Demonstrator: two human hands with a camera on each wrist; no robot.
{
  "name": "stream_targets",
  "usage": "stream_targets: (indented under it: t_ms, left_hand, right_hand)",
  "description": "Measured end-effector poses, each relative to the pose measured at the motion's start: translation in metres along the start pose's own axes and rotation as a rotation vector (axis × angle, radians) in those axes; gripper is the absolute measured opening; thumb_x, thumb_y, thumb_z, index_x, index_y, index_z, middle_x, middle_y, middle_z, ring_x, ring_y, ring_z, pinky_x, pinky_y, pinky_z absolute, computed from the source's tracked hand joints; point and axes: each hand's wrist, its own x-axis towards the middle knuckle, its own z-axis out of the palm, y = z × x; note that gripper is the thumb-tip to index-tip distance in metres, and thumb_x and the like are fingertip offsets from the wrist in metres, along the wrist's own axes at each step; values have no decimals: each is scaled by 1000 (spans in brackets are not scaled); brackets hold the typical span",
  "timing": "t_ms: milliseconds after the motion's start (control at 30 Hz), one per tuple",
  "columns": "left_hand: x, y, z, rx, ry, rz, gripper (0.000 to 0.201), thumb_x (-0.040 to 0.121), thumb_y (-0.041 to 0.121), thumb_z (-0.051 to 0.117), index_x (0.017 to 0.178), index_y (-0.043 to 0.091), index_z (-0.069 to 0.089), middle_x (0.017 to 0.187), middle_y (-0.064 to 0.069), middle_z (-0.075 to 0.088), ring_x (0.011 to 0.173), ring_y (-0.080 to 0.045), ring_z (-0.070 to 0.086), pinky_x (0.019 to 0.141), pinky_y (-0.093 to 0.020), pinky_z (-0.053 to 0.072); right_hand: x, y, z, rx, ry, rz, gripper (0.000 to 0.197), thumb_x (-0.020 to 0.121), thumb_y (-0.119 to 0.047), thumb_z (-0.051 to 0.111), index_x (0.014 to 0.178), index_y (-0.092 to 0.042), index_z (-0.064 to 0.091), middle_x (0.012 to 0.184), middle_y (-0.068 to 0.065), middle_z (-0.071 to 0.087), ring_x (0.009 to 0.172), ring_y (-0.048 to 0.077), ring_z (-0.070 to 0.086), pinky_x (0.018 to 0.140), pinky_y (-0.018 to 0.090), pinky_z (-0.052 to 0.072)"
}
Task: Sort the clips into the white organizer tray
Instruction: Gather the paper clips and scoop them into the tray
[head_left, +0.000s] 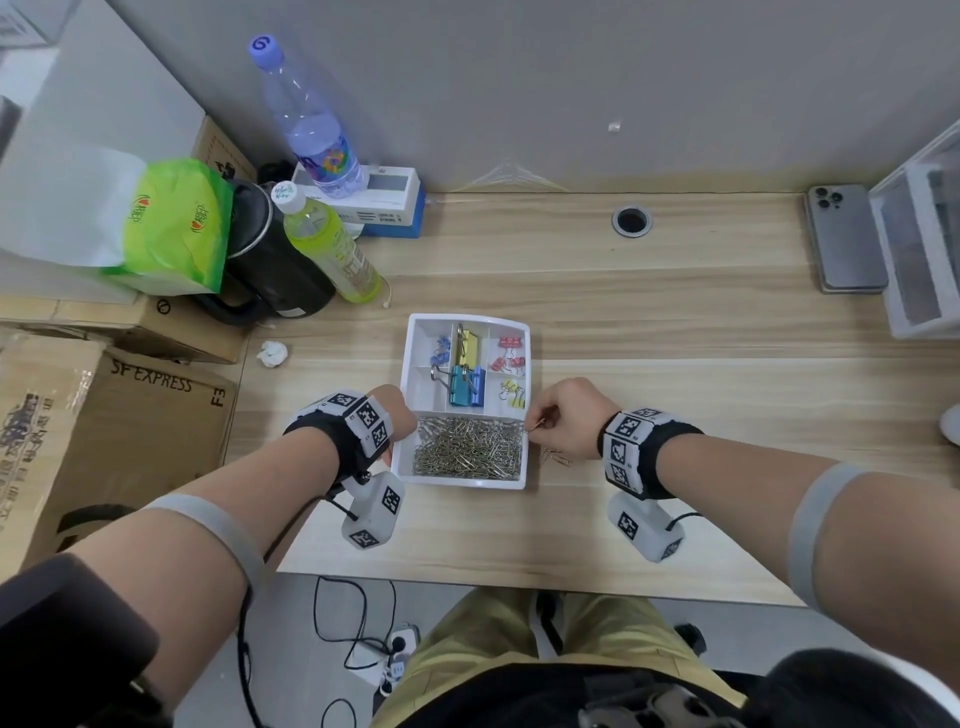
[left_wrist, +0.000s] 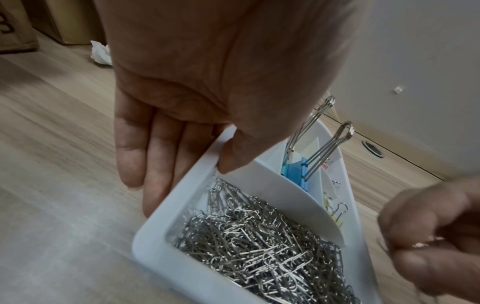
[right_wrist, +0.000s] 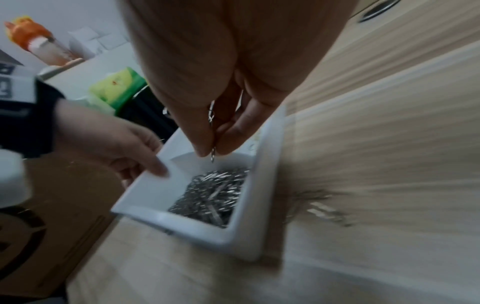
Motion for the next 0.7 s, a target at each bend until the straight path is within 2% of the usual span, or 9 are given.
stream_targets:
  t_ms: [133, 200, 333, 433, 567, 633, 700]
  left_hand:
    - [-1, 0, 0, 8, 9, 3, 28, 92, 1, 41, 66, 10, 37, 58, -6, 36, 50, -18, 37, 45, -24, 29]
    - [-1, 1, 0, 19, 14, 3, 26, 93, 2, 42, 68, 9, 40, 59, -7, 40, 52, -20, 42, 45, -23, 31]
    - [-1, 2, 0, 23, 18, 6, 22, 95, 6, 43, 73, 6, 44, 62, -9, 46, 57, -25, 51, 45, -25, 36]
    - [-1, 3, -1, 46, 31, 8, 23, 95, 9, 44, 72, 7, 45, 66, -8, 51, 72, -28, 59, 52, -25, 43]
    - [-1, 3, -3, 38, 12, 2, 21, 95, 8, 45, 73, 5, 47, 67, -11, 55, 70, -30, 62, 52, -27, 46]
    - [-2, 4, -3, 31, 10, 1, 22, 95, 9, 45, 73, 6, 46, 68, -11, 54, 71, -31, 62, 52, -27, 46]
    - [-2, 5, -2, 41, 23, 0, 24, 96, 9, 45, 71, 7, 45, 67, -9, 52, 71, -28, 59, 53, -25, 45]
  right_hand:
    - [7, -30, 18, 46, -30, -39, 7, 80, -14, 78, 85, -18, 76, 85, -9, 71, 78, 1, 64, 72, 11, 50]
    - [10, -38, 31, 20, -57, -62, 12, 81, -18, 78, 92, -16, 77, 91, -7, 71, 79, 2, 64, 72, 10, 48]
    - [10, -37, 45, -34, -116, -75, 23, 83, -32, 76, 101, -18, 77, 99, -7, 73, 88, 7, 66, 83, 19, 52]
    - [7, -26, 38, -20, -36, -64, 19, 86, -36, 71, 99, -23, 76, 95, -11, 74, 85, 3, 66, 83, 22, 55]
    - [5, 2, 9, -66, 137, 34, 14, 86, -22, 69, 99, -24, 71, 87, -13, 68, 80, 1, 63, 77, 21, 55]
    - [2, 18, -7, -174, 87, 68, 11, 84, -18, 66, 91, -24, 71, 83, -12, 67, 77, 4, 63, 79, 25, 56]
    - [-3, 29, -16, -295, -41, 109, 10, 81, -19, 66, 88, -25, 71, 81, -12, 66, 78, 8, 64, 80, 27, 56]
